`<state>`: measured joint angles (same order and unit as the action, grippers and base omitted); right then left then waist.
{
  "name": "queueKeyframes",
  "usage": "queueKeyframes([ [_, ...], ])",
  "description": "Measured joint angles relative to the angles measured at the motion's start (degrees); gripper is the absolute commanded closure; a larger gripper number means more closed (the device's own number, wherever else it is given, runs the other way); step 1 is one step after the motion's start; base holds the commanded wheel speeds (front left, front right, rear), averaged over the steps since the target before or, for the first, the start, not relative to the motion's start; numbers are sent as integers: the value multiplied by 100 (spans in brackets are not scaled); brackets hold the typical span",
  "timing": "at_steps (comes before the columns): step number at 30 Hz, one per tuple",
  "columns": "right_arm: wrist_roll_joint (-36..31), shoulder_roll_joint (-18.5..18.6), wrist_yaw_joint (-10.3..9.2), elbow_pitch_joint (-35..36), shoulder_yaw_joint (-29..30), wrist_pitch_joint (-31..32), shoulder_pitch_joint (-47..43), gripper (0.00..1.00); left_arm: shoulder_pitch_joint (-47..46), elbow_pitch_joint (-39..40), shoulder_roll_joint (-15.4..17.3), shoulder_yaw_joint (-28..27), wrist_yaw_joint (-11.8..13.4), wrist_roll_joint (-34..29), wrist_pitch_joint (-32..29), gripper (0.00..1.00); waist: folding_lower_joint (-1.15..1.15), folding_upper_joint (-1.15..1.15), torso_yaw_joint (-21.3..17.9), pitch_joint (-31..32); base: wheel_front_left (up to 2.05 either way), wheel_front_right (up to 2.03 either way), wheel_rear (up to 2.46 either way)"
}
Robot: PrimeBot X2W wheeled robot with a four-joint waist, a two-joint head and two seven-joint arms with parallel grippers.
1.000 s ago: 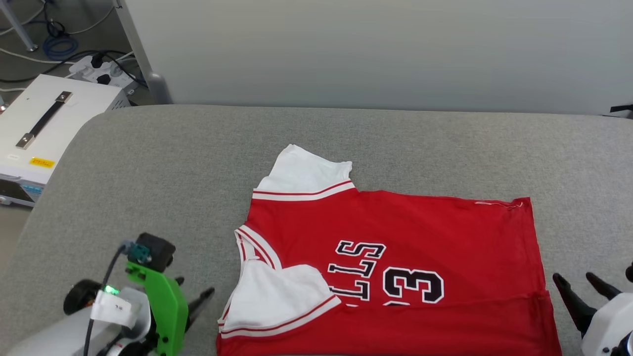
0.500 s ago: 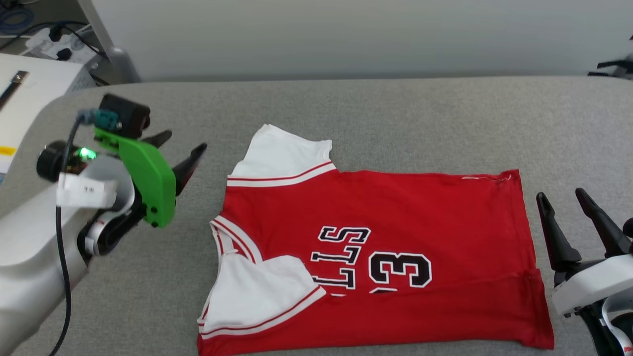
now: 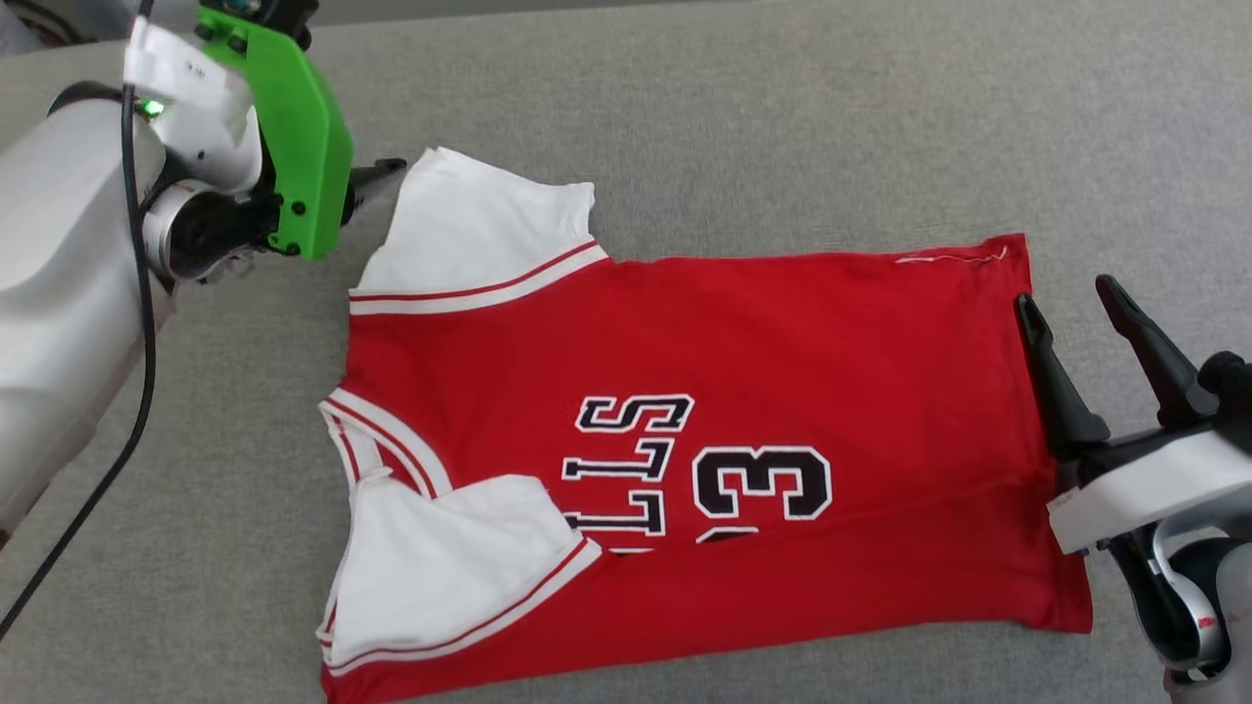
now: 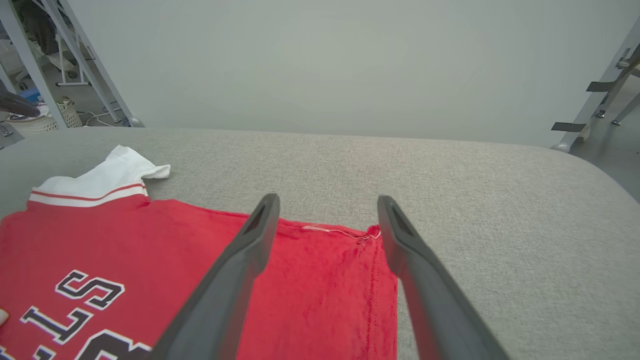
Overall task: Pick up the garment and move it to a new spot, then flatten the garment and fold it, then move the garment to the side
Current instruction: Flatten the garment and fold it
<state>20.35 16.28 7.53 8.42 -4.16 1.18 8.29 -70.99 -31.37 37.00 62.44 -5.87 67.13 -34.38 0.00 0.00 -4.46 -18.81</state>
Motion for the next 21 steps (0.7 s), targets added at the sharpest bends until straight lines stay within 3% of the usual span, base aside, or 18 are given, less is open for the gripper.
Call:
queueKeyframes([
  [3, 0, -7, 0, -32, -75, -53, 175, 0, -280, -270, -162, 77, -22, 45, -394, 0, 0, 0, -91, -270, 0, 0, 0],
  [10, 9, -5, 0, -190, -276, -166, 533, 0, -756, -876, -427, 282, -88, -157, -534, 0, 1, 0, -310, -856, 0, 0, 0],
  [19, 63, 37, 0, -443, -338, -348, 662, 0, -952, -1282, -463, 616, -142, -407, -758, 0, 0, 0, -560, -1264, 0, 0, 0],
  [20, 71, 43, 0, -463, -326, -356, 664, 0, -955, -1271, -459, 623, -143, -403, -770, 71, 0, 0, -562, -1267, 0, 0, 0],
  [21, 84, 44, 0, -477, -315, -375, 670, 0, -954, -1258, -457, 630, -144, -393, -770, 100, 0, 0, -560, -1261, 0, 0, 0],
])
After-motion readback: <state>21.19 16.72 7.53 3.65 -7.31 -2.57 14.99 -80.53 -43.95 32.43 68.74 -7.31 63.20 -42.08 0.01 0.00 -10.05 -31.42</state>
